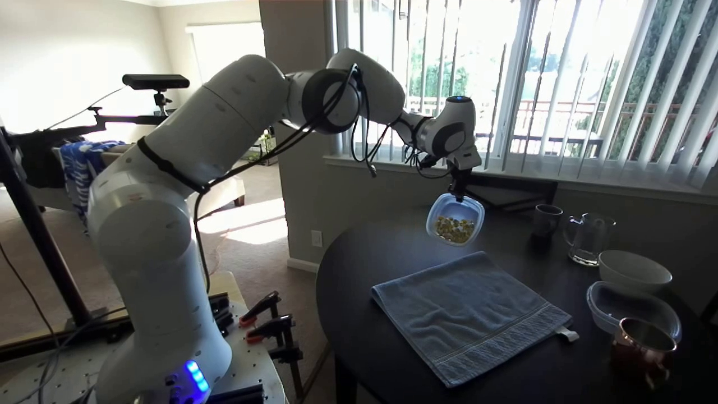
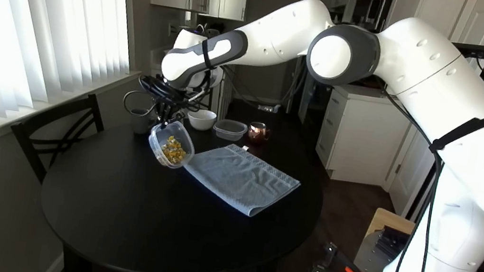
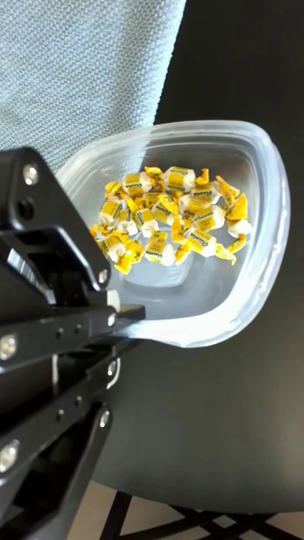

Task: Pour out the sweets from the bowl onto the towel

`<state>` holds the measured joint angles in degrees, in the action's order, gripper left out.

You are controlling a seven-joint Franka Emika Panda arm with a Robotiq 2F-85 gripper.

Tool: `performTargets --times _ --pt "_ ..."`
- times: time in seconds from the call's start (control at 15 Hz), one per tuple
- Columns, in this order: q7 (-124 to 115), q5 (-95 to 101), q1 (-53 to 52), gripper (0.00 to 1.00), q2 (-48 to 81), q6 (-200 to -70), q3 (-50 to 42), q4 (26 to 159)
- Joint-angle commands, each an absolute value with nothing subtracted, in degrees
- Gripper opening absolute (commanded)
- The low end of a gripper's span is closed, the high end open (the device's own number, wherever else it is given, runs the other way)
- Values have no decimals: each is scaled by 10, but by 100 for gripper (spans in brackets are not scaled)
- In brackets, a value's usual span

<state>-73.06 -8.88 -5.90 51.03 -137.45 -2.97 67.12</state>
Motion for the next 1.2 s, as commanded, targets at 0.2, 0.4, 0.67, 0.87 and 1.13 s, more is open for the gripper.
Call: performTargets --times 0.2,0.4,0.67,0.87,1.13 --pt "-780 -72 -74 2 428 -1453 -87 796" --pt "-803 -75 -75 2 408 -1506 -105 842" --pt "-855 -77 -87 2 392 -1579 -133 905" --pt "-929 -70 -118 2 390 -1645 -184 953" --pt "-1050 -48 -214 2 417 -1727 -315 997"
